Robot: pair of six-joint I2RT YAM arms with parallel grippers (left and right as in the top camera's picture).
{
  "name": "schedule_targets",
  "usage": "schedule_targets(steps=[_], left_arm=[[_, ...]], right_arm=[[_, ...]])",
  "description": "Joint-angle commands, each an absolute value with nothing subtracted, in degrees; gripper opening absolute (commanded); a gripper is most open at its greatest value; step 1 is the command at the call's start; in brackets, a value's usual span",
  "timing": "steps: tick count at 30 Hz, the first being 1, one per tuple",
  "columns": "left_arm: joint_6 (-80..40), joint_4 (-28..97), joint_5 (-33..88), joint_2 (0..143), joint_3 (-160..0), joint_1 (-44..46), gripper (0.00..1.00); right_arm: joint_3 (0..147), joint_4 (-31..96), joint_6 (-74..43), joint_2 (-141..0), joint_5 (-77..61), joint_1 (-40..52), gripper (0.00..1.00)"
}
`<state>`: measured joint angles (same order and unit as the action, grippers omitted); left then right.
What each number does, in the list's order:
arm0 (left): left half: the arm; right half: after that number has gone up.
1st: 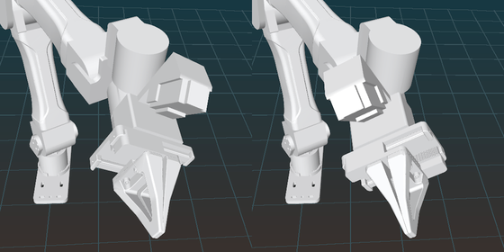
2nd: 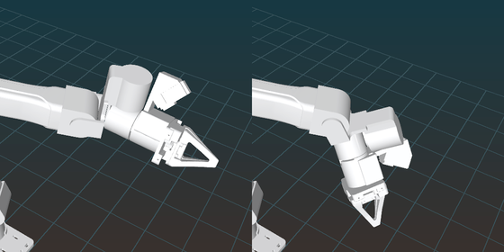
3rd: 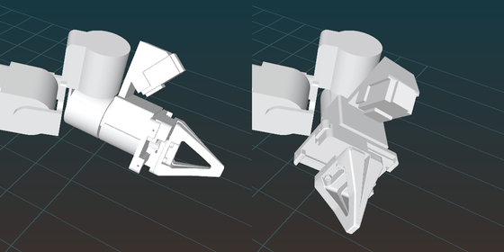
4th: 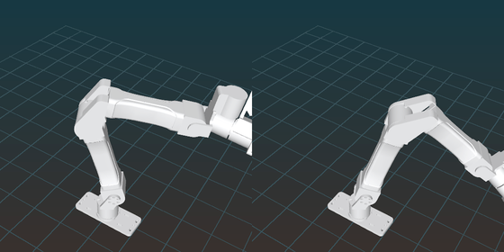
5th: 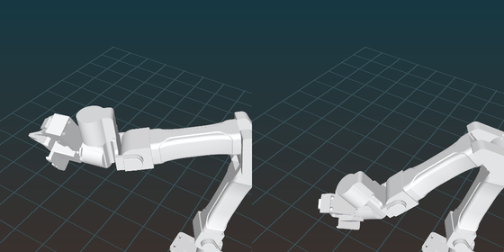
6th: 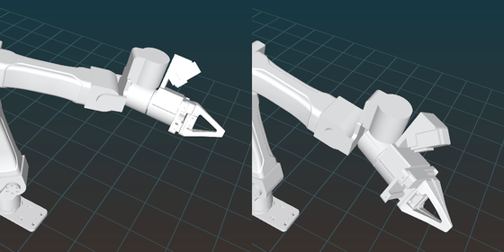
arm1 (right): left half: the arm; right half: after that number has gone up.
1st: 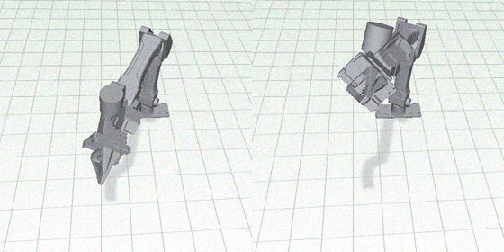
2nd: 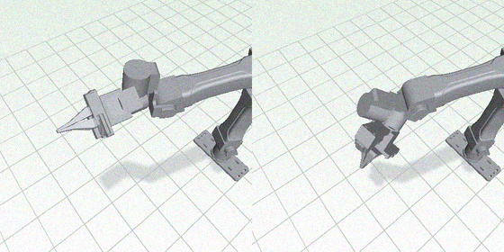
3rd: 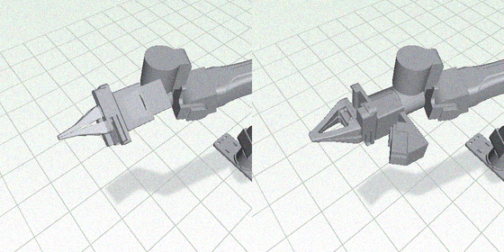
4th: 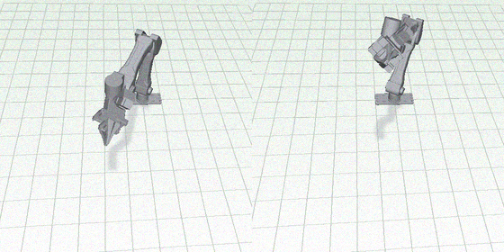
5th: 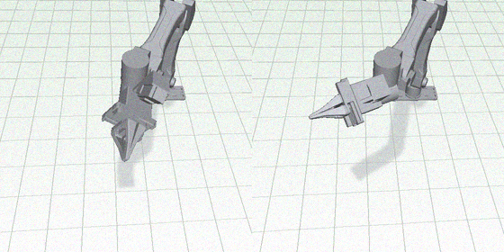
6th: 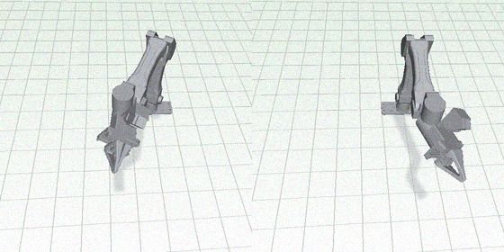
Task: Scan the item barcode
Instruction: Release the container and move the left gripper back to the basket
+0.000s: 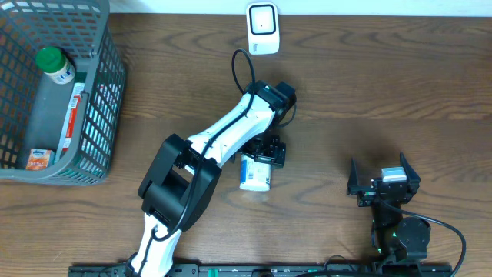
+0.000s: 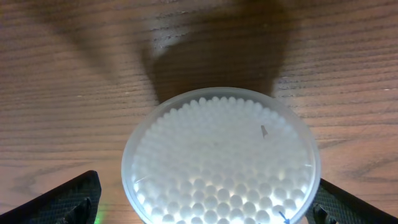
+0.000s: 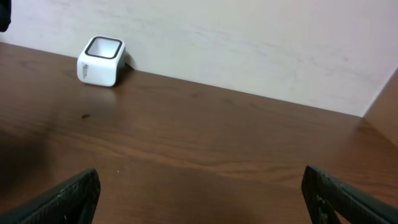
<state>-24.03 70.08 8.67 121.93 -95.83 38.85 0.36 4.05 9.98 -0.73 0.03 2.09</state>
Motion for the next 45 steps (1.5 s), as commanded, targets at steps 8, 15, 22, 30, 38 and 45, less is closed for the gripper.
schedule_targets(steps=[8,15,22,30,38,45], left_arm=[[-24.5,71.2,7.9,112.4,-101.2,38.2,1.0],[-24.7,74.9,7.9,103.7,-106.1,32.9,0.99],[-23.7,83.1,-0.6,97.5,-116.3,20.9,0.99],[-22.2,82.2,-2.2,93.1,-121.3,-0.2,0.99],[-22.1,74.9,-2.2,93.5,-121.3,-17.1,0.99],[-22.1,74.3,-2.2,95.6,-120.6,-25.1,0.99]], right_arm=[[0.3,4.3,10.5,-0.6,0.6,1.8,0.99],[0.3,4.3,10.5,-0.6,0.6,1.8,0.99],[0.3,4.3,10.5,-0.6,0.6,1.8,0.99],[0.3,4.3,10.5,-0.6,0.6,1.8,0.99],[0.3,4.3,10.5,-0.6,0.6,1.8,0.99],[0.3,4.3,10.5,-0.6,0.6,1.8,0.99]])
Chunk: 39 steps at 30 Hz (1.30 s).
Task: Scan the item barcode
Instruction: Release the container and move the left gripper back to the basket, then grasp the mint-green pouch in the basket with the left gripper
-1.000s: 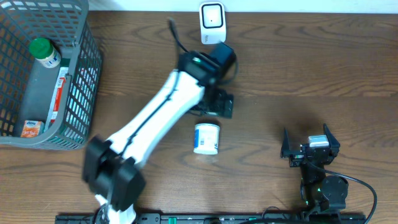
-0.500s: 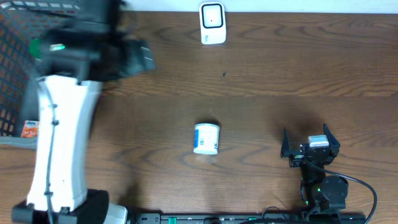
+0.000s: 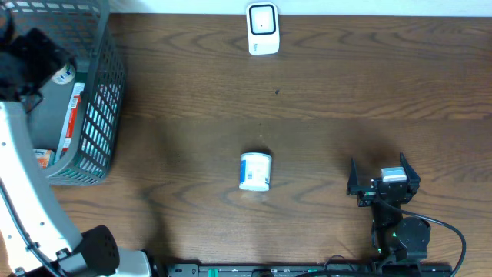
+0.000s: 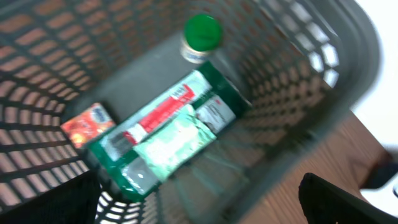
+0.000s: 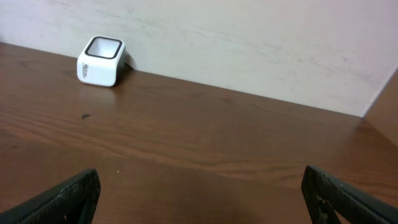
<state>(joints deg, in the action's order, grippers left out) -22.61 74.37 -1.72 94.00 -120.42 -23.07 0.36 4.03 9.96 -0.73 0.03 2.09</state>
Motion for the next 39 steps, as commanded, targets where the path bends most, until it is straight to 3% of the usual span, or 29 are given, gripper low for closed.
schedule_targets(steps=[1,17,30,34,39], left_arm=[[-22.1,74.2,-2.2,96.2,-120.4,-26.0,0.99],[-13.6,82.1,-2.2,108.9,-119.9,-27.6,1.0],[-1.9,81.0,-1.5,123.4,-119.2,-27.6,0.98],[2.2,80.5,3.5,126.7,-119.2,-27.5,0.94],[6.3,79.8,8.2,130.4,-119.2,-27.5,0.79]], right_arm=[[0.3,4.3,10.5,-0.6,0.6,1.8,0.99],[0.3,4.3,10.5,-0.6,0.6,1.8,0.99],[0.3,4.3,10.5,-0.6,0.6,1.8,0.99],[0.3,4.3,10.5,-0.6,0.6,1.8,0.99],[0.3,4.3,10.5,-0.6,0.6,1.8,0.99]])
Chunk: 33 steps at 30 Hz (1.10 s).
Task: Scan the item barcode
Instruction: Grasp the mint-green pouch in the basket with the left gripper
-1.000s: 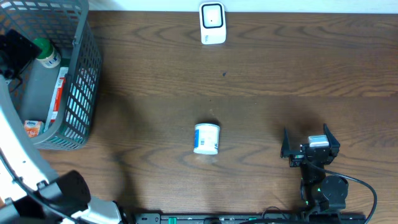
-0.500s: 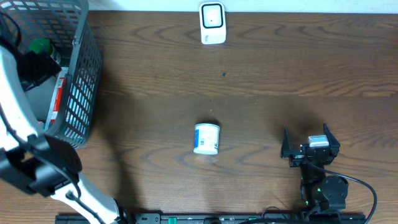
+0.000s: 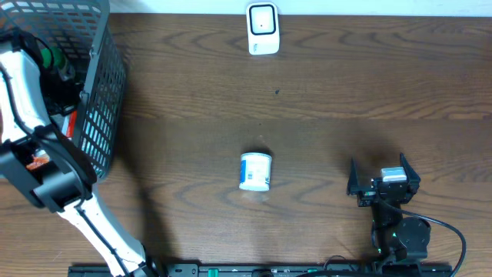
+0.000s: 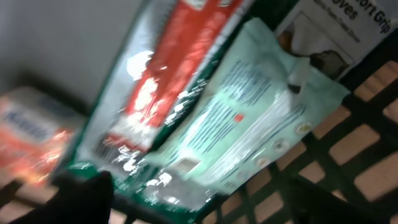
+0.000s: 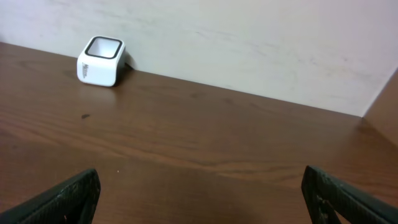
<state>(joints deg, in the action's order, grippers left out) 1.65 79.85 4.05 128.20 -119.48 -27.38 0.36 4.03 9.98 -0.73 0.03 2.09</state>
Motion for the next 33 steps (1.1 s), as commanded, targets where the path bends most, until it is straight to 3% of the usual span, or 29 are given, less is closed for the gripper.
schedule_targets(steps=[1,14,25,33], left_arm=[[6.7,79.6,8.6,130.9,-119.2,-27.5,0.76],[6.8,74.3,8.6,133.1,-114.1,-27.0,0.76],[3.7,73.8,8.3,133.0,-115.0,-27.9,0.46],[-5.8,71.7,8.4,133.0,-115.1,-31.1,0.43]], right_arm=[[0.3,4.3,10.5,-0.6,0.6,1.8,0.99],[0.3,4.3,10.5,-0.6,0.6,1.8,0.99],[0.3,4.3,10.5,-0.6,0.6,1.8,0.99],[0.3,4.3,10.5,-0.6,0.6,1.8,0.99]])
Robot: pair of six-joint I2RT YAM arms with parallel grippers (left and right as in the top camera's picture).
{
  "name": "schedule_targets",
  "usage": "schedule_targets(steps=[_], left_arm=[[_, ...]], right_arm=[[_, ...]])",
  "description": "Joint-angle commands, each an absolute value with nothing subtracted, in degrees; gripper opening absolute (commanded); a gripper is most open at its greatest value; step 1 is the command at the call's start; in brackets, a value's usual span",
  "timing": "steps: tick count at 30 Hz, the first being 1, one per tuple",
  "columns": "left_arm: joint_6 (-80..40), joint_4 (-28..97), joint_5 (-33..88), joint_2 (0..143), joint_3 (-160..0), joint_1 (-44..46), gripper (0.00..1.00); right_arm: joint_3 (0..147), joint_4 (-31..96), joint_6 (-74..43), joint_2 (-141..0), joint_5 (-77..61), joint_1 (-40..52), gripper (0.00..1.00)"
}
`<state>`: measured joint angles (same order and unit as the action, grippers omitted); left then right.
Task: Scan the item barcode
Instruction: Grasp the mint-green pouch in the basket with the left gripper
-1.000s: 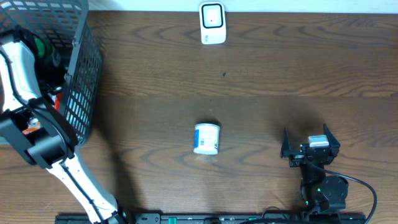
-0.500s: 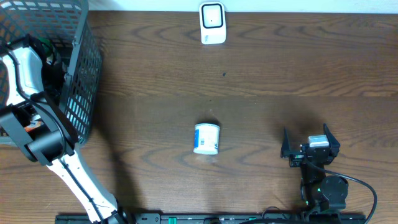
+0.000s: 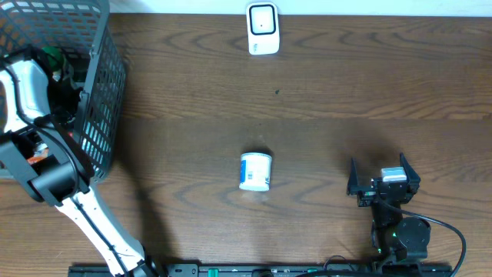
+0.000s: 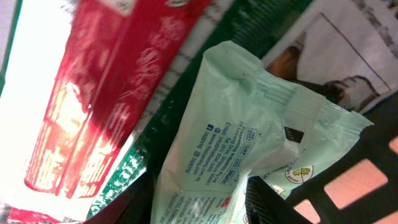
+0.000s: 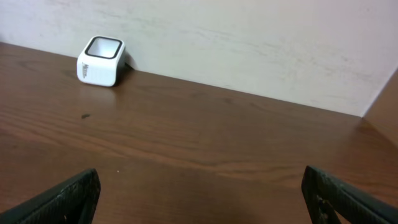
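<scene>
My left gripper is down inside the grey mesh basket at the table's left, shut on a pale green printed packet. One dark finger presses each side of the packet's lower end. The packet lies on a red and green box. The white barcode scanner stands at the table's far edge, also seen in the right wrist view as the scanner. My right gripper rests open at the front right with nothing between its fingers.
A white round tub lies on its side in the middle of the table. A green-capped bottle and a small orange box are in the basket beside my left arm. A pale wall runs behind the scanner.
My left gripper has come closer to the pale green packet and its jaws, wide open before, now pinch the packet. The right arm and the tub have not moved.
My left gripper first stood open around the white tub at mid-table. Then it was above the basket, with the tub left lying on the table. After that it was open low inside the basket over the packets, and now it is shut on the pale green one.
</scene>
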<state>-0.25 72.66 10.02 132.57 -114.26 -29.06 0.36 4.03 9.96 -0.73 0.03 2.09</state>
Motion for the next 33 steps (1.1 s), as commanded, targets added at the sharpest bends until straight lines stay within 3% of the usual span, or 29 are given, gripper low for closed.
schedule_targets(steps=[1,3,16,31,33], left_arm=[[-6.0,71.6,8.4,133.0,-115.1,-31.4,0.43],[-5.9,71.4,8.4,133.0,-115.1,-31.9,0.48],[-5.9,69.6,8.4,133.0,-115.1,-32.1,0.53],[-5.7,69.2,8.4,133.0,-112.6,-32.1,0.53],[-5.7,68.8,8.4,133.0,-111.7,-32.1,0.59]], right_arm=[[0.3,4.3,10.5,-0.6,0.6,1.8,0.99],[0.3,4.3,10.5,-0.6,0.6,1.8,0.99],[0.3,4.3,10.5,-0.6,0.6,1.8,0.99],[0.3,4.3,10.5,-0.6,0.6,1.8,0.99],[0.3,4.3,10.5,-0.6,0.6,1.8,0.99]])
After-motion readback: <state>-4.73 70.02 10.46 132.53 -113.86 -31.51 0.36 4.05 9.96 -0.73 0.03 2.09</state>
